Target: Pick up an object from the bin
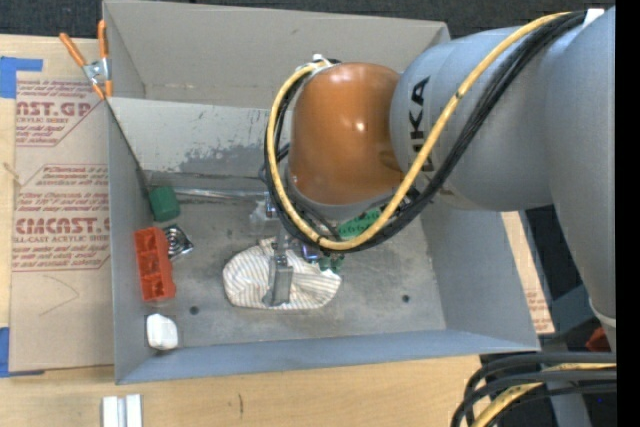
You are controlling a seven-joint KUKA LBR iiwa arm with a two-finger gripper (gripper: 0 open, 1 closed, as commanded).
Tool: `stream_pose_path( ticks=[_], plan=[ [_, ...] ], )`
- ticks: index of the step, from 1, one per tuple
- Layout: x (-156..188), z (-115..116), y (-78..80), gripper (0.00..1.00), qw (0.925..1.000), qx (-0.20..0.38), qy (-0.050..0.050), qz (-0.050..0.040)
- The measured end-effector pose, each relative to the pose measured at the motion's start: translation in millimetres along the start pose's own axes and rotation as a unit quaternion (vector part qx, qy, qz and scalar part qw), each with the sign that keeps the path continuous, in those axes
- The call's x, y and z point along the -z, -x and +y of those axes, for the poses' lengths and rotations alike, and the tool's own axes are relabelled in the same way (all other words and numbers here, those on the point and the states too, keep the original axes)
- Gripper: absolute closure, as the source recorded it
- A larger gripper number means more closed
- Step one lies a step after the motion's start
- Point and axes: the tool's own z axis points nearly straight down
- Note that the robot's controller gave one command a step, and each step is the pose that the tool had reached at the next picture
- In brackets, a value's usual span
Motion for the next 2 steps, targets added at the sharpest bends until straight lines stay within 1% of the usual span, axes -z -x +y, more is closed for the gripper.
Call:
stream_pose_path(
  ticks=[1, 2],
  plan=[
    [-56, 4, -9.7, 0.00, 0.9996, 0.030, 0.000, 0.0020],
    [-89, -5, -5.2, 0.00, 0.9971, 0.076, 0.000, 0.0007]
  ],
)
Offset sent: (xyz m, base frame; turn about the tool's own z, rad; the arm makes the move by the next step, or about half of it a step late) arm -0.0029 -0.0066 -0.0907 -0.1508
